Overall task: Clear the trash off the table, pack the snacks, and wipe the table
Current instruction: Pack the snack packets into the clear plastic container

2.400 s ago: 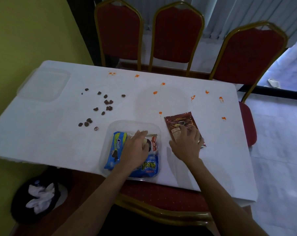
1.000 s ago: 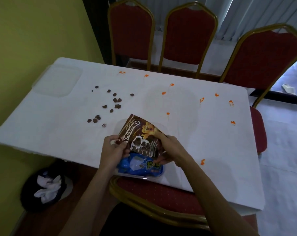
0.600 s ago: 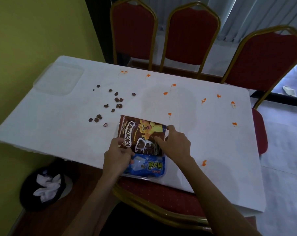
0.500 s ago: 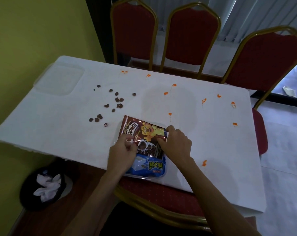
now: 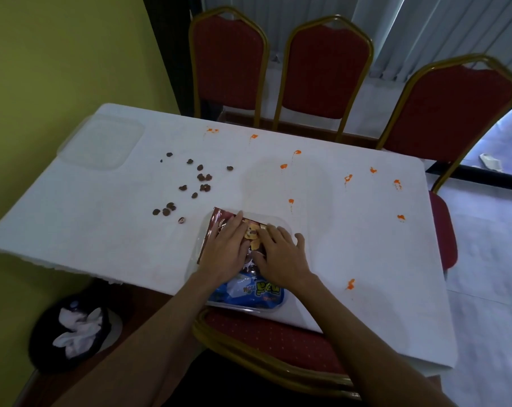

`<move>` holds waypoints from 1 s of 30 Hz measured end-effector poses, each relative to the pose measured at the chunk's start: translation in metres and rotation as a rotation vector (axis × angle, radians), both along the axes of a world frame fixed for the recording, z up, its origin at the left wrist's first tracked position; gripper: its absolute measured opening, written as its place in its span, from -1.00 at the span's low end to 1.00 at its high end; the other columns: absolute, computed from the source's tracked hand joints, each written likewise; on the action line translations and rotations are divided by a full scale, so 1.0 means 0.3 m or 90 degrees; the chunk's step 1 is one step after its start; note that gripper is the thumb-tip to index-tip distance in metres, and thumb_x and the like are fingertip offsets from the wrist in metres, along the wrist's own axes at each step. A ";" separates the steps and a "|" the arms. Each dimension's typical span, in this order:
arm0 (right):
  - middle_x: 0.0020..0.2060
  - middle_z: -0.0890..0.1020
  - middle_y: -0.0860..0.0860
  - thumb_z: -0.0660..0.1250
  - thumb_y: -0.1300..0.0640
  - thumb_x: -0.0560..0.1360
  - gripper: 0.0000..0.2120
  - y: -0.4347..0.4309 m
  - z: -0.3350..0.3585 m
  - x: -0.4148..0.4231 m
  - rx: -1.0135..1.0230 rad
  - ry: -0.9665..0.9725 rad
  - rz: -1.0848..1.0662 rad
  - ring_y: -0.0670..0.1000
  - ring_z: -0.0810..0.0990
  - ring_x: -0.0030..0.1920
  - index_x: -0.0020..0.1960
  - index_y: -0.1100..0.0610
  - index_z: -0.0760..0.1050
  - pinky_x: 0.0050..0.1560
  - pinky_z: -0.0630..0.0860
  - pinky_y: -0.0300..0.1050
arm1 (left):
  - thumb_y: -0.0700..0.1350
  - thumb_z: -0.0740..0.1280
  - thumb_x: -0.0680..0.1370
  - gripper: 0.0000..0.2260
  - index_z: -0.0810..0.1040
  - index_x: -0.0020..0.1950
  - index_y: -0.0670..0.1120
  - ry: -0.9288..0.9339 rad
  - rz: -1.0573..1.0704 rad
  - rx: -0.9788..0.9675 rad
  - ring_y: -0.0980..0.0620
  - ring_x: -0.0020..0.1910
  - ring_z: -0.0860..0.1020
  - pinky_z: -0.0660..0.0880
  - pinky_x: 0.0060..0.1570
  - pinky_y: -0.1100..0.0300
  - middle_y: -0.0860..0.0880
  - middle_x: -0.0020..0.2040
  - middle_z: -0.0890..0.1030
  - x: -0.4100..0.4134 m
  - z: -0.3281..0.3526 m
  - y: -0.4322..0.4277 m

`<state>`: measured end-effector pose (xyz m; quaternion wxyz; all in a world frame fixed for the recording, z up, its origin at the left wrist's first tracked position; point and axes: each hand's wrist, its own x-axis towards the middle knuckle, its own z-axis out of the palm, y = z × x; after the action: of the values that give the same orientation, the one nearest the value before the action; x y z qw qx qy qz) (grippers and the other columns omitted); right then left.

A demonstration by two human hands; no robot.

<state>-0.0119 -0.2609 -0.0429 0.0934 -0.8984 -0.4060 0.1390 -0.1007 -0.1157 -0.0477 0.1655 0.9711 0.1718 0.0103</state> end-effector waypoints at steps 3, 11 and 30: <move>0.53 0.27 0.01 -0.01 -0.22 0.63 -0.45 -0.011 -0.013 0.009 -0.022 0.022 0.028 0.09 0.18 0.54 0.53 0.02 0.21 0.48 0.01 0.35 | 0.15 -0.12 0.61 -0.42 0.35 0.51 -0.08 0.054 0.020 -0.016 -0.02 0.54 0.24 0.09 0.53 -0.06 -0.06 0.54 0.33 -0.033 -0.026 -0.006; 0.50 0.33 -0.01 -0.10 -0.23 0.65 -0.45 0.000 -0.004 0.019 -0.066 0.006 0.052 0.07 0.23 0.52 0.52 0.02 0.23 0.48 -0.05 0.36 | 0.18 -0.26 0.59 -0.37 0.21 0.57 0.00 0.110 0.064 -0.020 -0.05 0.57 0.16 0.05 0.52 -0.07 -0.07 0.57 0.25 -0.049 -0.047 -0.017; 0.41 0.44 0.02 0.17 -0.02 0.60 -0.61 0.118 0.106 -0.005 0.034 0.028 0.010 0.12 0.31 0.45 0.39 0.07 0.42 0.45 0.06 0.25 | 0.01 0.07 0.69 -0.66 0.49 0.33 -0.10 -0.037 0.147 -0.274 -0.04 0.17 0.55 0.43 0.13 0.16 -0.09 0.20 0.60 -0.012 0.129 0.035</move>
<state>-0.0133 -0.2255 -0.0111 0.1252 -0.8890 -0.4146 0.1484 -0.1044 -0.1052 -0.0090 0.3712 0.8867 0.2748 0.0198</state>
